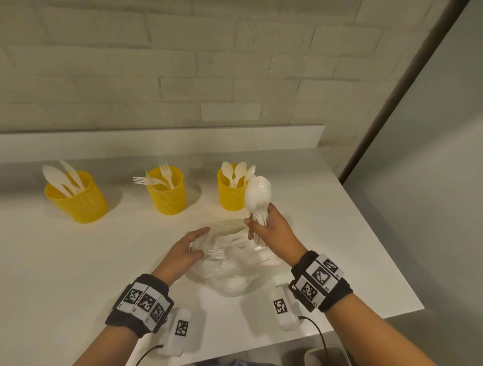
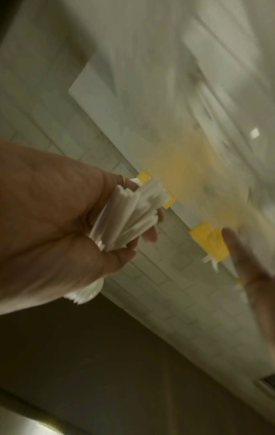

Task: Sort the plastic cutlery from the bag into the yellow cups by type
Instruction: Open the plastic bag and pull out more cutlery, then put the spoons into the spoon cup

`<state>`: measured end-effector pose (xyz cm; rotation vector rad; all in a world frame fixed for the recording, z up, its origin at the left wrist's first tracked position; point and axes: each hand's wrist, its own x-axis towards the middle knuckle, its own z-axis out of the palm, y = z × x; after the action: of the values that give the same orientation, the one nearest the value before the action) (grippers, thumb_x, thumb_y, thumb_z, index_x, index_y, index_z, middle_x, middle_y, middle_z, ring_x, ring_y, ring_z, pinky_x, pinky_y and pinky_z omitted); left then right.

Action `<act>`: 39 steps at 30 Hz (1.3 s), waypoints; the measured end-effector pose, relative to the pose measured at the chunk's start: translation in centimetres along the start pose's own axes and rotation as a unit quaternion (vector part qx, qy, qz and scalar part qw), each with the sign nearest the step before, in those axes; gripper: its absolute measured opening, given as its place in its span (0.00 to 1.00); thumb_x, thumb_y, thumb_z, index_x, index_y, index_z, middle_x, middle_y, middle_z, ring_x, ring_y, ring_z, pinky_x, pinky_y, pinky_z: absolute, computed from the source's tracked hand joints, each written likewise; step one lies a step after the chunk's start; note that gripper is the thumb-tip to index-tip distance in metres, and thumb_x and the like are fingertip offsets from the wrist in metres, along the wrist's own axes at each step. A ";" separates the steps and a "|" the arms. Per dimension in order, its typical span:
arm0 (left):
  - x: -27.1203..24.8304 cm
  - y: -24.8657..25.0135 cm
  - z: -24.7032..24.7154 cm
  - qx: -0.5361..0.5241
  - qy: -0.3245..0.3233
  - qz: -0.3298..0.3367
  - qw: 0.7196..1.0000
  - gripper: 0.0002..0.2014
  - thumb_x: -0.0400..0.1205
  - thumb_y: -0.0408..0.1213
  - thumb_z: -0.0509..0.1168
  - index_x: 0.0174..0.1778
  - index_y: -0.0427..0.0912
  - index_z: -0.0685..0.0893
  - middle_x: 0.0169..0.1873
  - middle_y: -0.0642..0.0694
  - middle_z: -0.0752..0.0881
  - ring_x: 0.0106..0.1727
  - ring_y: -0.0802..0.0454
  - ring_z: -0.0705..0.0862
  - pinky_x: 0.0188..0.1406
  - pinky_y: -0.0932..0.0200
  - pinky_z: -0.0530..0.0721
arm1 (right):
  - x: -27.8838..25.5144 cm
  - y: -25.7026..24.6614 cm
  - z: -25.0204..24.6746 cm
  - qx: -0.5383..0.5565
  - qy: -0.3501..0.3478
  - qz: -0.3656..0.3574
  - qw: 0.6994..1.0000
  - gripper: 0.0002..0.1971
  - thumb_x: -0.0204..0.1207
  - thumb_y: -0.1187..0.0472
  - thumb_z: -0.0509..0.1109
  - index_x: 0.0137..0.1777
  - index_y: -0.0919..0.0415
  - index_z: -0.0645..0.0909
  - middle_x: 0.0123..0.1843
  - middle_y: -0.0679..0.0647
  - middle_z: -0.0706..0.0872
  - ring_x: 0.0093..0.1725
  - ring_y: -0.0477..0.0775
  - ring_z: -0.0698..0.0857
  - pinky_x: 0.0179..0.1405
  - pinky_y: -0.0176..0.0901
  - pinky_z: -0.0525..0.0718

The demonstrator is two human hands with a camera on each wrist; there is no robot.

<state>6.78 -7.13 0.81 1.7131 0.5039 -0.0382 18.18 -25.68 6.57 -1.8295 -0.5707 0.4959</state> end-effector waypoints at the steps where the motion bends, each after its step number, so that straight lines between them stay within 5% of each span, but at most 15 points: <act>1: 0.1 0.1 0.0 0.008 0.000 0.004 1.000 0.28 0.70 0.23 0.64 0.59 0.60 0.77 0.67 0.48 0.76 0.70 0.48 0.74 0.68 0.57 0.72 | -0.1 -0.2 0.2 0.035 -0.001 0.002 0.999 0.09 0.78 0.63 0.67 0.52 0.52 0.71 0.32 0.52 0.83 0.30 0.45 0.83 0.37 0.33 0.81; 5: 0.2 0.5 -0.2 0.124 0.006 0.020 0.992 0.24 0.72 0.39 0.68 0.58 0.71 0.74 0.67 0.41 0.72 0.68 0.45 0.72 0.66 0.55 0.72 | -0.3 -0.1 1.2 0.206 0.026 0.034 0.978 0.07 0.76 0.69 0.68 0.45 0.61 0.72 0.27 0.52 0.79 0.20 0.53 0.79 0.25 0.42 0.81; 8: 0.0 0.8 -0.5 0.255 0.118 0.039 0.959 0.20 0.74 0.48 0.70 0.61 0.65 0.79 0.73 0.41 0.69 0.73 0.41 0.69 0.72 0.46 0.69 | 0.0 -0.1 1.9 0.228 0.043 0.047 0.972 0.08 0.75 0.71 0.68 0.43 0.60 0.73 0.24 0.51 0.79 0.20 0.55 0.81 0.25 0.44 0.83; 10: -0.4 2.3 -0.3 0.233 0.189 0.130 0.945 0.13 0.73 0.46 0.72 0.52 0.62 0.85 0.63 0.45 0.77 0.62 0.46 0.78 0.65 0.50 0.75 | 0.1 -0.3 2.5 0.232 0.048 0.046 0.970 0.09 0.75 0.71 0.69 0.42 0.59 0.73 0.25 0.53 0.79 0.22 0.57 0.83 0.27 0.48 0.85; 13: -0.7 5.5 0.7 0.129 0.150 0.199 0.960 0.06 0.73 0.42 0.72 0.43 0.59 0.88 0.44 0.53 0.84 0.41 0.61 0.80 0.43 0.74 0.74 | 0.5 -0.3 3.7 0.214 0.068 0.044 0.973 0.08 0.74 0.70 0.70 0.48 0.64 0.73 0.30 0.60 0.79 0.20 0.58 0.81 0.24 0.47 0.85; 16: -0.1 7.5 2.1 0.090 0.126 0.191 0.969 0.07 0.71 0.47 0.73 0.42 0.52 0.90 0.34 0.55 0.87 0.31 0.61 0.77 0.35 0.74 0.73 | 1.5 -0.4 5.5 0.179 0.110 0.053 0.976 0.13 0.73 0.66 0.72 0.55 0.67 0.74 0.35 0.62 0.83 0.19 0.57 0.80 0.18 0.42 0.79; 19: 0.9 8.3 2.9 0.075 0.135 0.192 0.969 0.10 0.69 0.49 0.74 0.26 0.50 0.84 0.19 0.56 0.79 0.22 0.61 0.75 0.26 0.74 0.70 | 2.1 -0.7 6.8 0.128 0.166 0.059 0.976 0.13 0.72 0.70 0.69 0.54 0.59 0.73 0.36 0.56 0.84 0.25 0.53 0.81 0.17 0.40 0.77; 23: 2.2 9.0 2.3 0.030 0.107 0.190 0.975 0.17 0.73 0.42 0.72 0.18 0.51 0.80 0.14 0.56 0.79 0.21 0.62 0.74 0.28 0.72 0.70 | 2.4 -1.5 6.0 0.089 0.162 0.052 0.981 0.22 0.66 0.70 0.75 0.55 0.53 0.72 0.39 0.51 0.84 0.28 0.50 0.82 0.18 0.39 0.79; 26: 3.2 9.5 1.8 -0.055 0.065 0.138 0.987 0.15 0.73 0.39 0.72 0.20 0.44 0.84 0.16 0.53 0.80 0.24 0.58 0.76 0.33 0.62 0.78 | 2.5 -1.7 4.2 0.086 0.113 0.061 0.988 0.22 0.62 0.67 0.80 0.52 0.53 0.75 0.36 0.49 0.84 0.21 0.46 0.79 0.16 0.39 0.78; 30: 4.8 10.3 2.1 -0.160 0.036 0.085 0.983 0.09 0.74 0.36 0.72 0.28 0.37 0.88 0.19 0.51 0.81 0.26 0.56 0.77 0.35 0.64 0.82 | 2.9 -1.1 2.4 0.087 0.074 0.067 0.991 0.22 0.64 0.68 0.78 0.56 0.60 0.75 0.39 0.56 0.83 0.18 0.45 0.77 0.18 0.41 0.77; 36: 8.3 13.4 0.1 -0.269 0.157 0.116 0.943 0.07 0.76 0.32 0.69 0.32 0.40 0.87 0.20 0.53 0.83 0.26 0.59 0.80 0.35 0.69 0.83 | 4.2 0.3 -0.8 0.122 0.087 0.076 0.986 0.12 0.70 0.69 0.73 0.46 0.59 0.73 0.30 0.56 0.77 0.17 0.51 0.73 0.20 0.43 0.74; 39: 11.0 13.7 -0.6 -0.191 0.199 0.143 0.951 0.09 0.74 0.35 0.72 0.27 0.47 0.89 0.24 0.49 0.85 0.32 0.54 0.80 0.42 0.61 0.82 | 5.1 0.8 -2.1 0.166 0.109 0.081 0.977 0.12 0.71 0.68 0.74 0.45 0.60 0.72 0.28 0.55 0.76 0.16 0.50 0.73 0.18 0.41 0.74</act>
<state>21.29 -4.77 10.36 1.3940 0.5126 0.5894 23.60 -24.37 6.16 -1.5893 -0.1760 0.4598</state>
